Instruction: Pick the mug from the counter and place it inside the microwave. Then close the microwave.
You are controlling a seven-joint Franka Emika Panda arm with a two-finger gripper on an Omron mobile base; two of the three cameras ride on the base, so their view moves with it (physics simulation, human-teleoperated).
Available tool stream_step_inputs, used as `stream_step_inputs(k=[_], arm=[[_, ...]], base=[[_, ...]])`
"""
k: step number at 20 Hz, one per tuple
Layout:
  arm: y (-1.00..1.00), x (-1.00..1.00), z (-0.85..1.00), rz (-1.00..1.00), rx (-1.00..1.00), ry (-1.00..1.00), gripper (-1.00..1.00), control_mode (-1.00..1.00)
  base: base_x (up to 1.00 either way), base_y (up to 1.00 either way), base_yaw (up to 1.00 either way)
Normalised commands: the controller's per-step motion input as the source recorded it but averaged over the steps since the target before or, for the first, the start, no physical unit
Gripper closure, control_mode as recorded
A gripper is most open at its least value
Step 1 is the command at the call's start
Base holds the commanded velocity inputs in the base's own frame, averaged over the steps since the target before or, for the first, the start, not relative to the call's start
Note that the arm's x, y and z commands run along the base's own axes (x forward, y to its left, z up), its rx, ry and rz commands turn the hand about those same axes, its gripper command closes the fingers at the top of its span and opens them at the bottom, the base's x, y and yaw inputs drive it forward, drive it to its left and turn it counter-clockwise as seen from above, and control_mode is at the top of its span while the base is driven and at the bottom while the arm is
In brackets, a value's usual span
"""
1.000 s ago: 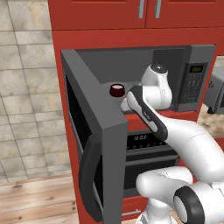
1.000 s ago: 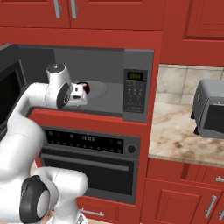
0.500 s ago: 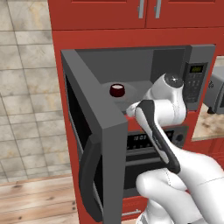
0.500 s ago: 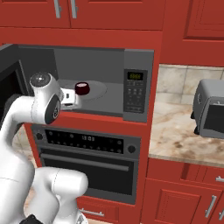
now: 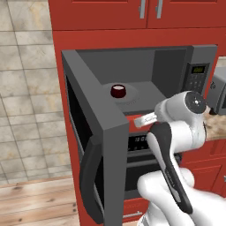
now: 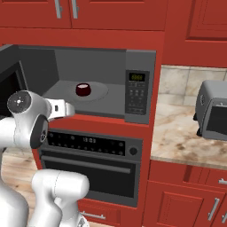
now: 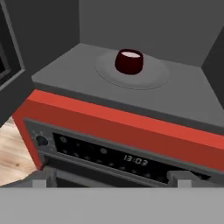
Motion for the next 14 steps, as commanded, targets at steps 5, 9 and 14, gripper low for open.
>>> stream_step_inputs(k=[5, 9, 14], arm=[[0.0, -0.6, 0.32, 0.0, 0.0, -0.14, -1.0, -1.0], [0.0, -0.67, 0.34, 0.0, 0.0, -0.16, -1.0, -1.0], [0.0, -0.6, 0.24, 0.0, 0.0, -0.27, -1.0, -1.0]], base=[[0.0, 0.0, 0.0], [0.0, 0.0, 0.0], [0.0, 0.0, 0.0]])
